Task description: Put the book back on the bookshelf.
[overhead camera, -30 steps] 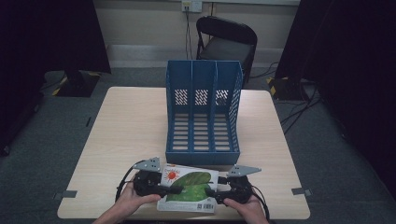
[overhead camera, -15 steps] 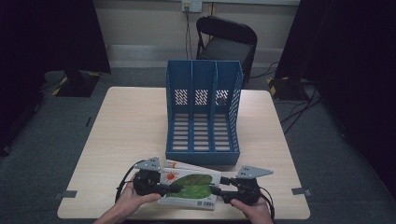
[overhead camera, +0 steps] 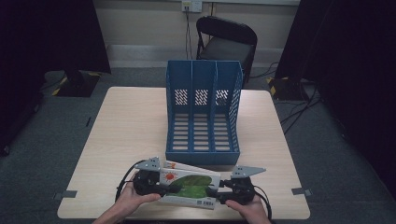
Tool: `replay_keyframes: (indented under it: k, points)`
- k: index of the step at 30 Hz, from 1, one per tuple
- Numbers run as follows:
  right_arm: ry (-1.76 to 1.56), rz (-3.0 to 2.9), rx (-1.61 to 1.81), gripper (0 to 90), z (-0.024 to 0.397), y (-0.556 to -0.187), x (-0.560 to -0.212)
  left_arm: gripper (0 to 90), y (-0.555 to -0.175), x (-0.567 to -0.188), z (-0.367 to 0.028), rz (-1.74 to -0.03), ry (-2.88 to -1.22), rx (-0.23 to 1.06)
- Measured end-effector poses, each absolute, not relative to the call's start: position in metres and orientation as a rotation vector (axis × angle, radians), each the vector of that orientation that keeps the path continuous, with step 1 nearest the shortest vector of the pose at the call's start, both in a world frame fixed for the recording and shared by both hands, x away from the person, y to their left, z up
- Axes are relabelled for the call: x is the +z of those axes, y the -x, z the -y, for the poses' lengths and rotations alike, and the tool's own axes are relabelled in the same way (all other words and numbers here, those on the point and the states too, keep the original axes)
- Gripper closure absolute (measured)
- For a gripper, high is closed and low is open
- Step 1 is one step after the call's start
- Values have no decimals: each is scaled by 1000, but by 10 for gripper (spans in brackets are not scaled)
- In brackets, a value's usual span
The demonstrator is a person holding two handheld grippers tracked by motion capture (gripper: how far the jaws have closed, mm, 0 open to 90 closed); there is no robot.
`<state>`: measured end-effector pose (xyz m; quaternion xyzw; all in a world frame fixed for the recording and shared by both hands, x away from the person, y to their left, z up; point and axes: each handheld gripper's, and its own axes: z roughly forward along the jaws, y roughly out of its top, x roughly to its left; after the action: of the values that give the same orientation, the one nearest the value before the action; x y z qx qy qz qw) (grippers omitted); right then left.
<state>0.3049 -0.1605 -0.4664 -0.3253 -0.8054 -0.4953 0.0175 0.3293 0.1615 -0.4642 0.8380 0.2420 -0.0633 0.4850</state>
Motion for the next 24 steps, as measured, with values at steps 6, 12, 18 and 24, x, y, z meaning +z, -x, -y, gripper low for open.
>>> replay_keyframes:
  k: [6, 12, 18, 24]
  points:
    - [951, 2604, -1455, 539, 142, -306, -473, 628, -329, -464, -162, -591, -2044, -144]
    - [911, 2697, -1478, 578, 143, -300, -466, 579, -328, -462, -162, -605, -2052, -71]
    - [921, 2701, -1525, 601, 148, -294, -460, 508, -329, -461, -167, -635, -2030, -59]
    - [925, 2684, -1546, 655, 149, -286, -458, 412, -333, -461, -175, -692, -2009, -75]
